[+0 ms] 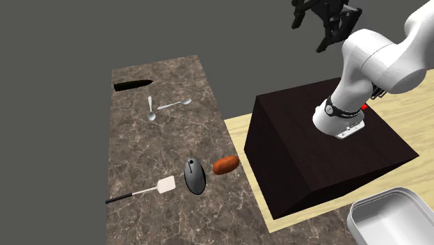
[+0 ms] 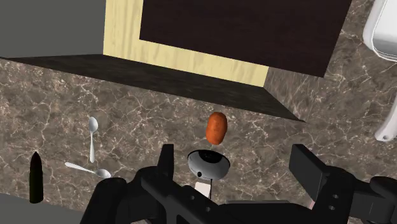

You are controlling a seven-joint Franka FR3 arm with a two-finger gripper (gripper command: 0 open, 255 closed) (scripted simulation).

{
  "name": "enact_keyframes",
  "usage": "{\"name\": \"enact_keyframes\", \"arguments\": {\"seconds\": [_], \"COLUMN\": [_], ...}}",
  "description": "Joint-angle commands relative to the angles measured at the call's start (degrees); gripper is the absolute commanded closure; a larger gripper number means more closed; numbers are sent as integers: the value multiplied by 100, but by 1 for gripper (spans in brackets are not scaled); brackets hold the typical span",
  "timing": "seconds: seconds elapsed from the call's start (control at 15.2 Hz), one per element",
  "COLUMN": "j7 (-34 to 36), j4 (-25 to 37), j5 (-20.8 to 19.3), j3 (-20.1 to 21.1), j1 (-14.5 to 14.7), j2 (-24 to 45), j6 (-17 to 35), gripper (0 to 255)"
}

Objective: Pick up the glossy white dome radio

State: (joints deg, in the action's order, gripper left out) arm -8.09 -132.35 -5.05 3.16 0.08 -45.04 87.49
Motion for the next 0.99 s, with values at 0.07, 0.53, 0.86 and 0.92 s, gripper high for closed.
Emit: {"name": "enact_keyframes", "arguments": {"seconds": [0.07, 0.53, 0.86, 0.92], "j7": [-136, -991, -1494, -1584], "j4": [7, 214, 516, 590], "j5": [-78, -616, -1016, -1101], "j3": [-18, -81, -50, -38], "j1": [27, 174, 240, 252], "j2": [198, 1662, 2752, 2972], "j6": [130, 981, 1497, 1589], "gripper": [0, 0, 0, 0]}}
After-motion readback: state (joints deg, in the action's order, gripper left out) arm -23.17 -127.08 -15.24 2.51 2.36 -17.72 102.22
